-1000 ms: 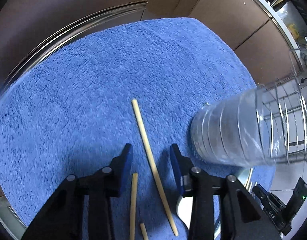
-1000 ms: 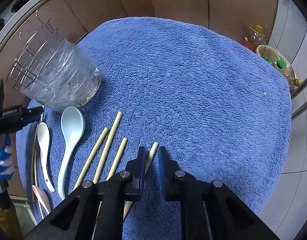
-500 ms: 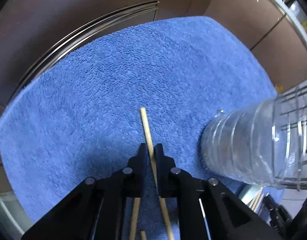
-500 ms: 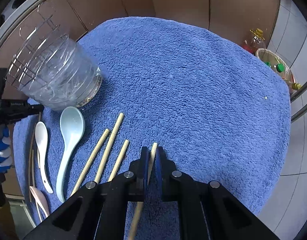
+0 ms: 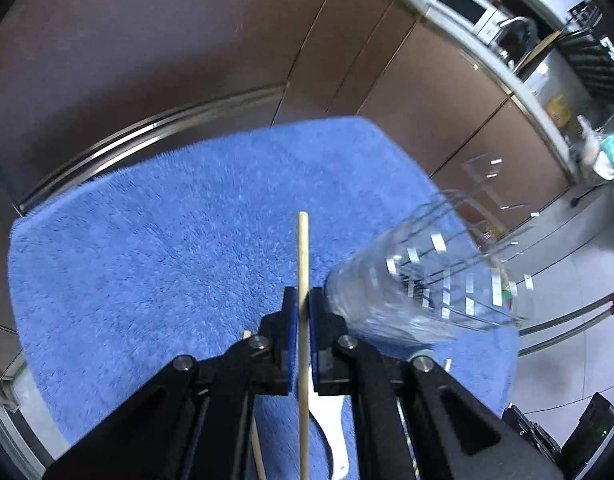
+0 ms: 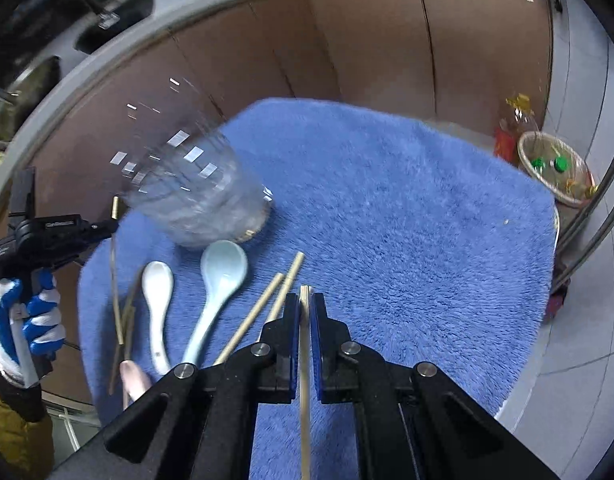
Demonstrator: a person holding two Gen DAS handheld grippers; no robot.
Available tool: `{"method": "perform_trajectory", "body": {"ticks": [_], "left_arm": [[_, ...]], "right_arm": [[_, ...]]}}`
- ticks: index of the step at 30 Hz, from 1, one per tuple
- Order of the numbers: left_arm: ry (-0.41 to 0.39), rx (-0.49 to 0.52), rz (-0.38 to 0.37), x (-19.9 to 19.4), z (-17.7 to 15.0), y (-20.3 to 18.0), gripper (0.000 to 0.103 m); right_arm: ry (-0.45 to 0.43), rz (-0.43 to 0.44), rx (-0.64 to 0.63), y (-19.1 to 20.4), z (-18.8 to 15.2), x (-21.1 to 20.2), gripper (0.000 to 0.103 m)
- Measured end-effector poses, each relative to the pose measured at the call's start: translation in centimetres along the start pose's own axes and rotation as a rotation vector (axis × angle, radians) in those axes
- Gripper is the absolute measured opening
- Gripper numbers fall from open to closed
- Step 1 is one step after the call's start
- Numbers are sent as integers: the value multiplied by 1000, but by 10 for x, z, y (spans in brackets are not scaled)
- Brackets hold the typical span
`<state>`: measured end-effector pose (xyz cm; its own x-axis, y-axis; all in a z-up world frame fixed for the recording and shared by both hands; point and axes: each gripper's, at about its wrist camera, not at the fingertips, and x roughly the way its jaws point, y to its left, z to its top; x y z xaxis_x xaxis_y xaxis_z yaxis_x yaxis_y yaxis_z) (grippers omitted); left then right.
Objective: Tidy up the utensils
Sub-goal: 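Lift both held chopsticks upright and carry them over the clear cup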
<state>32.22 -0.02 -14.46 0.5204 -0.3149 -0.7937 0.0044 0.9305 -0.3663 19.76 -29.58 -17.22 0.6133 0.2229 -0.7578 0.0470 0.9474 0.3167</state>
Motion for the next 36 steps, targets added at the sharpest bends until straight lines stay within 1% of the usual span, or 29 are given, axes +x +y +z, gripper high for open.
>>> {"method": "perform_trajectory", "body": {"ticks": [4,6,8,11,14,16,20,22,24,26,28,30,32,36], "left_arm": [[-60,16,-22,-36,-9,-7,5],[-91,27,-33,-44,-5,-13,5],[-129,41,-45,-61,-8,-16,5],[-193,60,-66,-83,3,-25,5],[-243,72,-87,-96,14,-37,5],[-281,84,-99,-107,16,-43,5],[-364,99,-149,-126,31,-62,5],[-414,106,-161,-134,40,-72,5],[-482,115,-157,-140,51,-82,5],[-541,124,-146,-141,59,-93,5],[-592,134,-129,-134,68,-106,5],[-624,144,-109,-124,73,-115,5],[-646,157,-93,-111,76,-124,5],[-684,182,-52,-78,72,-132,5]], "right_arm": [[-73,36,-6,3,-8,-28,6],[-112,49,-19,9,-5,-40,6],[-149,57,-39,15,-3,-51,6],[-212,74,-85,33,6,-68,6],[-277,98,-126,51,19,-83,6],[-324,130,-145,63,33,-94,6],[-412,180,-175,81,60,-115,6],[-461,204,-185,90,78,-124,6],[-507,225,-190,99,94,-127,6],[-552,234,-198,107,113,-128,6],[-588,225,-207,113,127,-122,6],[-596,219,-209,116,136,-113,6],[-605,186,-217,118,144,-96,6],[-594,129,-229,116,145,-58,6]]}}
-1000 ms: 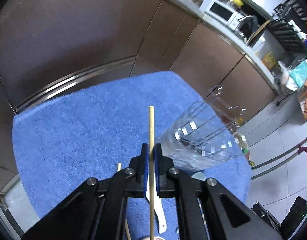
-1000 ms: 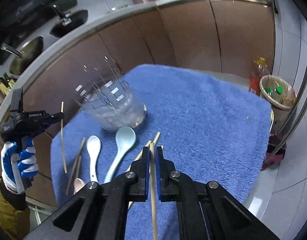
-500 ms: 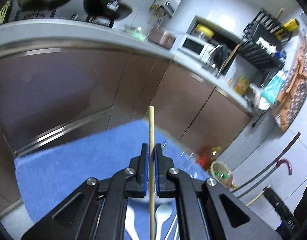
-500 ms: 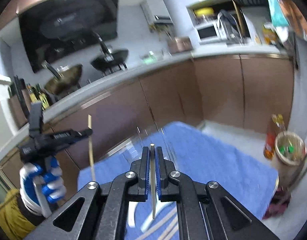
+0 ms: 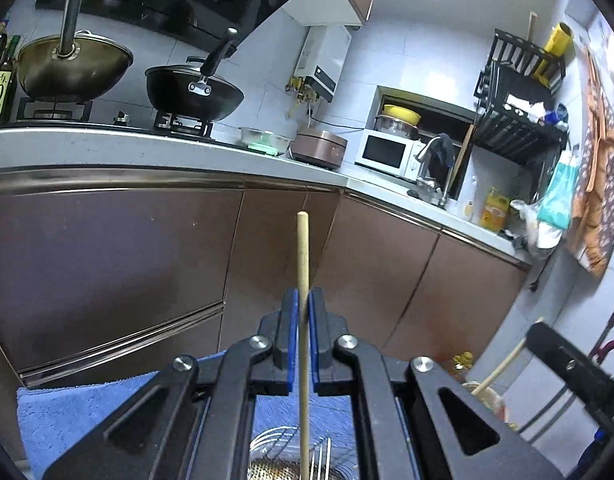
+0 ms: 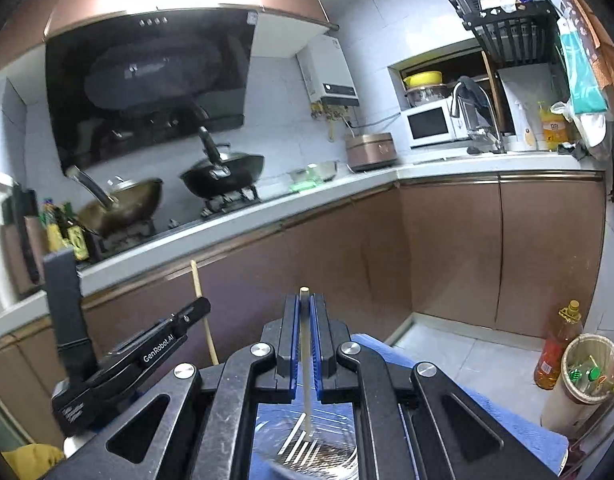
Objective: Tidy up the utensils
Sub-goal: 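Lift both held chopsticks upright and carry them over the clear cup, then open both tools to drop the chopsticks into the clear cup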
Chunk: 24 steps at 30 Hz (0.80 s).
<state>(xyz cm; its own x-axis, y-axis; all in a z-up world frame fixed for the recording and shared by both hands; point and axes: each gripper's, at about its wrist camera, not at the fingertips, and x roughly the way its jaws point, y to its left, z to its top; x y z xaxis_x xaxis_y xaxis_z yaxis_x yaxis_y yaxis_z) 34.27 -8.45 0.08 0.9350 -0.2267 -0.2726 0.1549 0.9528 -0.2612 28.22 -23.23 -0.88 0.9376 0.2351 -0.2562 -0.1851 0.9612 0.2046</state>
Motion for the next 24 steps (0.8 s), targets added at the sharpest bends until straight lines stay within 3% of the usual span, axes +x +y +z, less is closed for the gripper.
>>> {"method": "perform_trajectory", "body": {"ticks": [7,10,12,20,24], "left_arm": [[-20,54,19,22,-49,1,7],[1,46,1,17,-53,7,21],[-14,54,4,6,-50,11,27],[-68,94,15,-61,-24,20,28],[-45,99,6,-99,-16,29,29]], "right_arm": [[93,-27,0,-9,-49,33,9],[101,-34,13,-14,-56,25,31],[94,-35,18,-16,-56,17,33],[43,-53,40,-12,-36,-43,33],[37,-65,43,-7,-32,-78,33]]}}
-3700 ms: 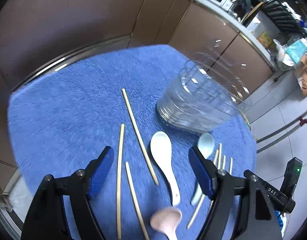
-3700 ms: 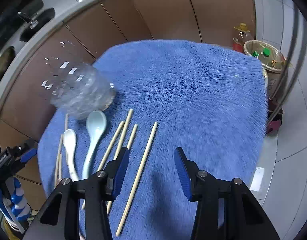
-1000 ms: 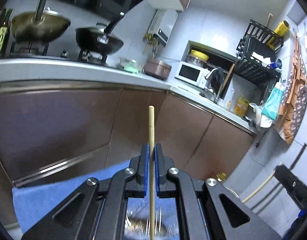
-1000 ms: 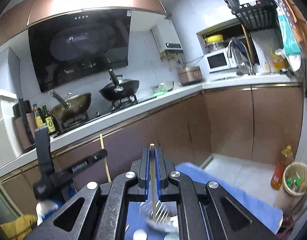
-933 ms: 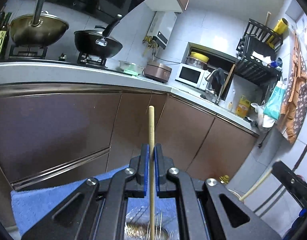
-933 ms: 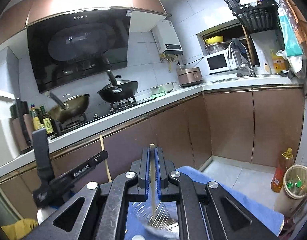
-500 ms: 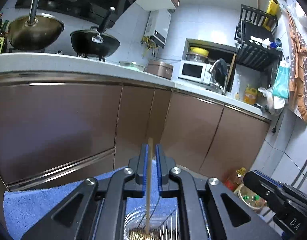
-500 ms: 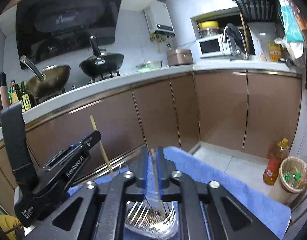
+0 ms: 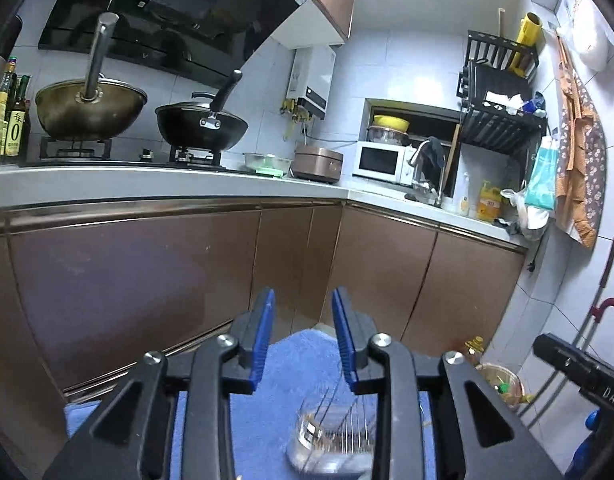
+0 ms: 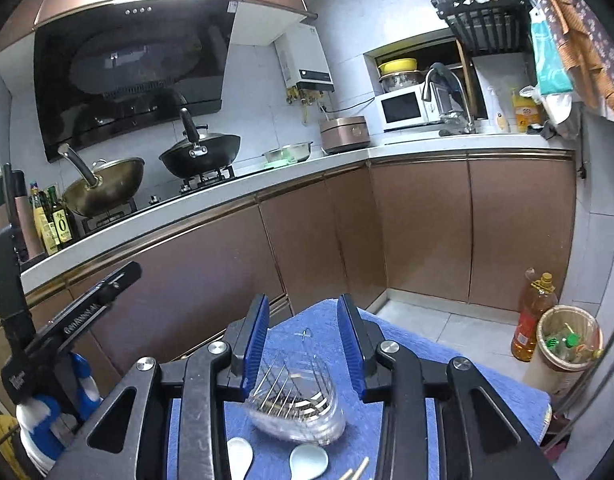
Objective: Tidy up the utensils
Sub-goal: 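Open both tools to drop the chopsticks into the clear cup, then move both tools back toward the remaining chopsticks on the towel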
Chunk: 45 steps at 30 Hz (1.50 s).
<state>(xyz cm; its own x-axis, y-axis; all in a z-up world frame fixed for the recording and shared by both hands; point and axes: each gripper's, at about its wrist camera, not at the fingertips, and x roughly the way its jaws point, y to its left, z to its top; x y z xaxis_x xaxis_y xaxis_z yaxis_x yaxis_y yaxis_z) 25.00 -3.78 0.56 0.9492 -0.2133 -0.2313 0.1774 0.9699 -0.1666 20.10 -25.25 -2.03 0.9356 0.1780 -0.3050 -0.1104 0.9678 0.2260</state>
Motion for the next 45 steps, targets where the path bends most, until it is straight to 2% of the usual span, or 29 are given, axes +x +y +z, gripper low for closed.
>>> {"method": "perform_trajectory", "body": {"ticks": [10,17,30,45], "left_arm": [[103,46,-45,-74,2,10,30],[210,20,-64,-96,-18,20,30],[470,-24,-154,-83,-76,24,30],[693,-133,-193,-34,-135,43,30]], "right_arm": [[6,-27,47,5,-13,-74,33],[10,-10,78,11,-27,-101,33],[66,-12,148,-9,-57,-115,33],[210,-36,202,-31,-99,-73,33]]}}
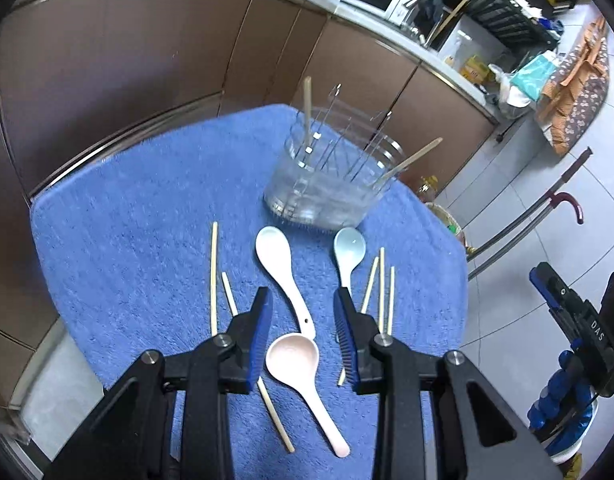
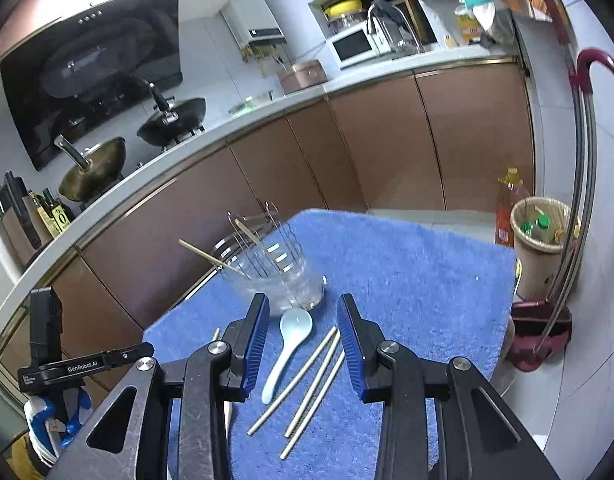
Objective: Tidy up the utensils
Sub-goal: 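Move both tools back toward the remaining chopsticks on the towel, then close the left tool on a chopstick while the right tool grasps another chopstick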
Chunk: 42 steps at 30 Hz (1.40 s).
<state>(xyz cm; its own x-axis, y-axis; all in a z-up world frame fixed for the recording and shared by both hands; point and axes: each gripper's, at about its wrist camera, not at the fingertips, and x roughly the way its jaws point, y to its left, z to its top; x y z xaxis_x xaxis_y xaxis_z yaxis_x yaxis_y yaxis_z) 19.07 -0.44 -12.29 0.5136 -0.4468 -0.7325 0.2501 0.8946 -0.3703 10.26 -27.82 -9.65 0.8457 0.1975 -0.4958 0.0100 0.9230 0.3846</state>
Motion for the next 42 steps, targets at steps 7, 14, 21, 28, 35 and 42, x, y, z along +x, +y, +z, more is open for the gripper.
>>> {"method": "perform_trajectory", "body": {"ticks": [7,14,21,28,35,42], "left_arm": [[72,-28,16,34,1,13,30],[157,-70,52,68,1,29,30],[213,-102,86,93,3,41,29],[252,-125,91,111,3,55,22],[276,-108,100,122,4,51,17],[311,-132,94,132,1,57,14]], "right_arm": [[74,-16,18,-13,-9,29,33],[140,-32,27,-23,-15,57,33],[202,-53,32,-30,-18,80,33],[260,-67,15,-28,-22,103,33],[343,-74,9,-25,-17,133,31],[461,-105,10,-31,-4,183,27]]}}
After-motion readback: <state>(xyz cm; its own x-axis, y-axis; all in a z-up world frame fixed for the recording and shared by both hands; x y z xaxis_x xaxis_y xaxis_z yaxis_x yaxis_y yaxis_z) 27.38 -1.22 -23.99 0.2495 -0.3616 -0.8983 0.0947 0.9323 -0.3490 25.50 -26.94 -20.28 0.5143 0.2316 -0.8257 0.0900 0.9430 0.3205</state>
